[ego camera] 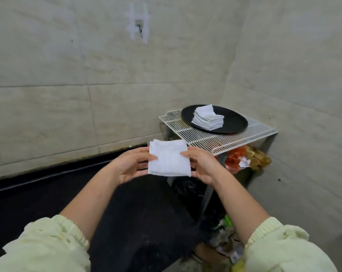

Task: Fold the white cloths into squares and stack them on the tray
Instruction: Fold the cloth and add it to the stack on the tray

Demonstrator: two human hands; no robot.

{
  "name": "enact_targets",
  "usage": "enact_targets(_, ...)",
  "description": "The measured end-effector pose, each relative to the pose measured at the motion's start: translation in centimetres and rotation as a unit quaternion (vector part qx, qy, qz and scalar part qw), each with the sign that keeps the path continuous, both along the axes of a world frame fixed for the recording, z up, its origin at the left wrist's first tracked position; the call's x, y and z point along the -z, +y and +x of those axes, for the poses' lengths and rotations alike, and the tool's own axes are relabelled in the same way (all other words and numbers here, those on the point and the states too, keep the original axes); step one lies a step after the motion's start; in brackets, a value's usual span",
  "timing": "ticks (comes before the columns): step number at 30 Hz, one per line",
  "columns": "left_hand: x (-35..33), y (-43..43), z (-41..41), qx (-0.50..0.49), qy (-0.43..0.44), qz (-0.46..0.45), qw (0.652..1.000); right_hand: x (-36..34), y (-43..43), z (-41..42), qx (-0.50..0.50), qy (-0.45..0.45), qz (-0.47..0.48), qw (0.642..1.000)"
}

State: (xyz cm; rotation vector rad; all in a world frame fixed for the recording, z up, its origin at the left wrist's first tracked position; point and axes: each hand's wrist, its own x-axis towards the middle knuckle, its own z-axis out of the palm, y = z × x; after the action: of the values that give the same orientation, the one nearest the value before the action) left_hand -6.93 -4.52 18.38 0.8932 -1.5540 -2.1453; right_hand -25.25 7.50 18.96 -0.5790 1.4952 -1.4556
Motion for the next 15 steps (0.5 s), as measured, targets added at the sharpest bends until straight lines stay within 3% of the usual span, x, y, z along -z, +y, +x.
enact_targets(15, -6.7, -6.9, -24.1, -0.018, 0.032, -0.003, 0.999, -5.9, -5.8, -23.3, 0.053, 0.025, -0.032, 0.998)
